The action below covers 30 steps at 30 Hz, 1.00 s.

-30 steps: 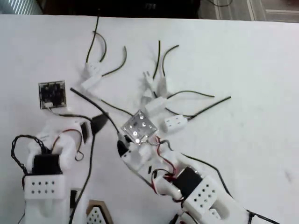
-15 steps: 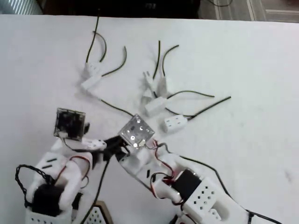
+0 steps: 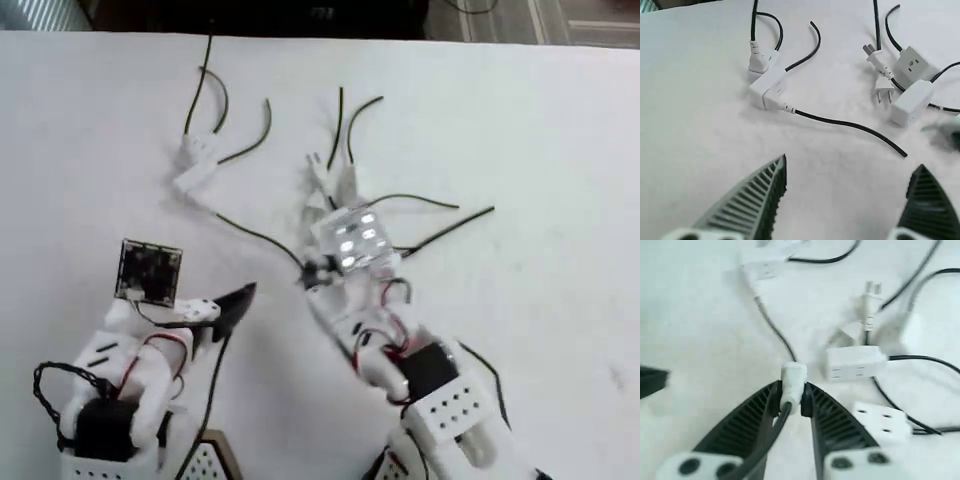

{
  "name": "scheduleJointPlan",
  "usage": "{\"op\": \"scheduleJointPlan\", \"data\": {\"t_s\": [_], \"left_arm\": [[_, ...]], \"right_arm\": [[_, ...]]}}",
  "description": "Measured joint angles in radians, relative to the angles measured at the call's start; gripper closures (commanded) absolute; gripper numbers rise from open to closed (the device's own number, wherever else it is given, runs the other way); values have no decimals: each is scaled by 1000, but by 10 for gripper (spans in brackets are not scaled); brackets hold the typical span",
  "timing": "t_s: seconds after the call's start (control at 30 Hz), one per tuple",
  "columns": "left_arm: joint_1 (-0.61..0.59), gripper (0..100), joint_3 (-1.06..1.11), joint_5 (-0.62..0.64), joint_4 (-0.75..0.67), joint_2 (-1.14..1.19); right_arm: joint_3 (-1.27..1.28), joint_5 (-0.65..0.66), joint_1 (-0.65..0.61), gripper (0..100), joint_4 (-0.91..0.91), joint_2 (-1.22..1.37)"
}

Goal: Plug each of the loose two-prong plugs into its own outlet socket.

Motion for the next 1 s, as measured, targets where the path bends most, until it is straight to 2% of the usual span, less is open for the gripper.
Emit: {"op": "scheduleJointPlan", "data": {"t_s": [0.13,0.27,0.5,0.73,0.87,1.0], "left_arm": [[-8,627,0,-57,-9,5],[29,626,-60,-66,-12,124],[181,625,-370,-66,-12,637],[345,625,-721,-195,-14,1178],[422,625,-850,-255,-14,1393],[508,626,-921,-276,-55,1527]], "right_arm": [[0,-41,176,981,-18,2],[0,-80,245,981,-49,2],[0,-126,368,981,-92,2],[0,-209,574,981,-163,2],[0,-249,677,981,-206,2],[0,-258,723,981,-218,2]]}}
